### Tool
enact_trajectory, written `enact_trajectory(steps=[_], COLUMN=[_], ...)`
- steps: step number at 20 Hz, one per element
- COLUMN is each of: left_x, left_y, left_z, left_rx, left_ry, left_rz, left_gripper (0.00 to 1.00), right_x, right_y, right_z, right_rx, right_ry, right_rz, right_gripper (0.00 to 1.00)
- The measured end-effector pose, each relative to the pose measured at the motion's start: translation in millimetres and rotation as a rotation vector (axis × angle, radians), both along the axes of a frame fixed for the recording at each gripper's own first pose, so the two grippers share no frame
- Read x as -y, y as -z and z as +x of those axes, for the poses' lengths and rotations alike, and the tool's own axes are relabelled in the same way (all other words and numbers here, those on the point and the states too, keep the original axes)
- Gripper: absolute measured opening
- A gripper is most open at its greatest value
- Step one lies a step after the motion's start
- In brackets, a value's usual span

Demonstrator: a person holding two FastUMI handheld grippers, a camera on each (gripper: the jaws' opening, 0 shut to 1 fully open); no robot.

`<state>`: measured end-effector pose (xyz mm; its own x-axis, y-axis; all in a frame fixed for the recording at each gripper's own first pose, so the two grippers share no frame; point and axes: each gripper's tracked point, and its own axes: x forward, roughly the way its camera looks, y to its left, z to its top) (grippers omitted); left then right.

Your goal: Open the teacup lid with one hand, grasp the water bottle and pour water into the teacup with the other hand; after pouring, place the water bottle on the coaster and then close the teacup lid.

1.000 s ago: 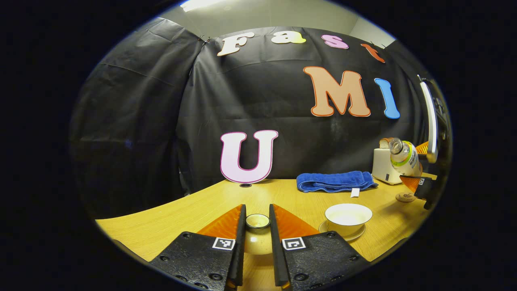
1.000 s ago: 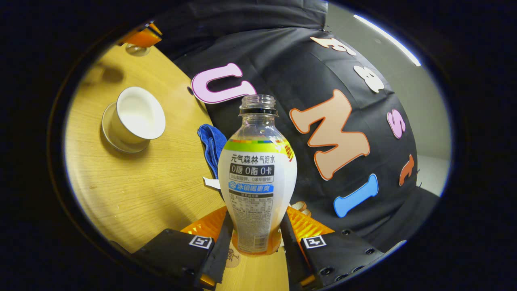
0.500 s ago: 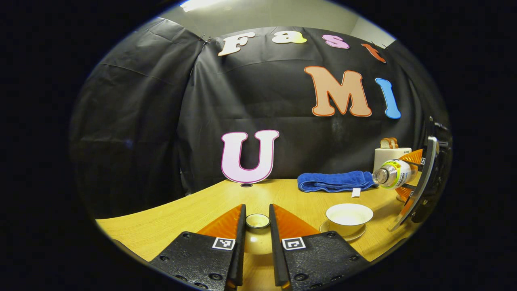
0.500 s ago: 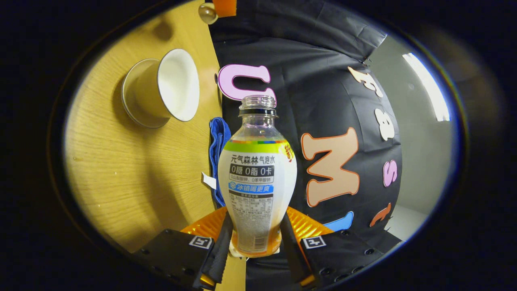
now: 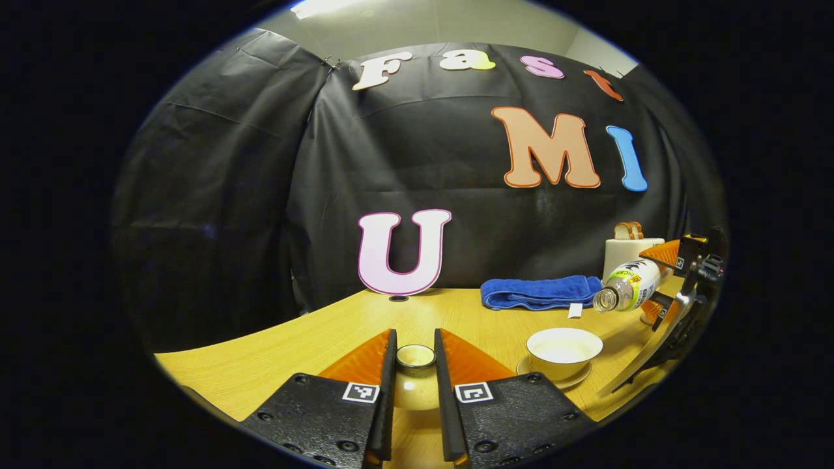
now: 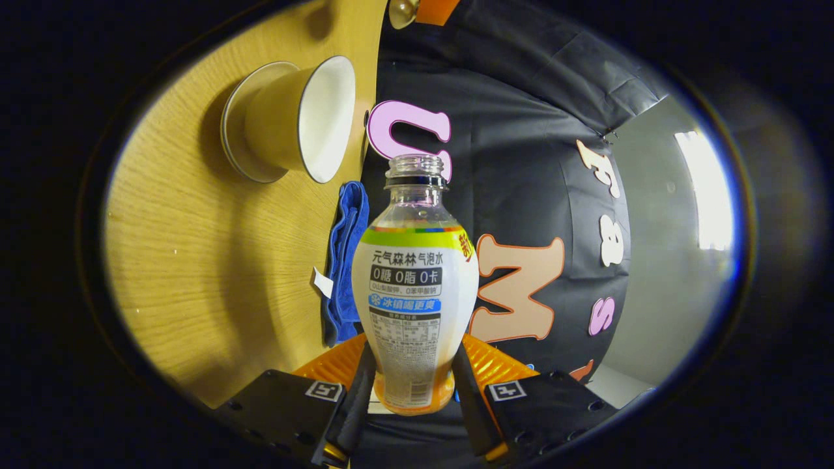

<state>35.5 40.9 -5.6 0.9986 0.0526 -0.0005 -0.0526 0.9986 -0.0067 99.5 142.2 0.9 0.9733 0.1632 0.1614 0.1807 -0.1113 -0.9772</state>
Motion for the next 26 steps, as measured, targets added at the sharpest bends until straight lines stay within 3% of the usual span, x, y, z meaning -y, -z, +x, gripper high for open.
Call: enact_trajectory(steps=[26], left_x=[0.2], left_y=[-0.1], left_z=[0.3], left_rx=[0.001], left_ry=[0.002], left_rz=[0.0], left_gripper=[0.28], right_x=[-35.3], right_y=[-27.5], right_z=[-13.4], right_rx=[0.222], right_ry=[-0.083], right_rz=[-0.289], right_gripper=[0.64])
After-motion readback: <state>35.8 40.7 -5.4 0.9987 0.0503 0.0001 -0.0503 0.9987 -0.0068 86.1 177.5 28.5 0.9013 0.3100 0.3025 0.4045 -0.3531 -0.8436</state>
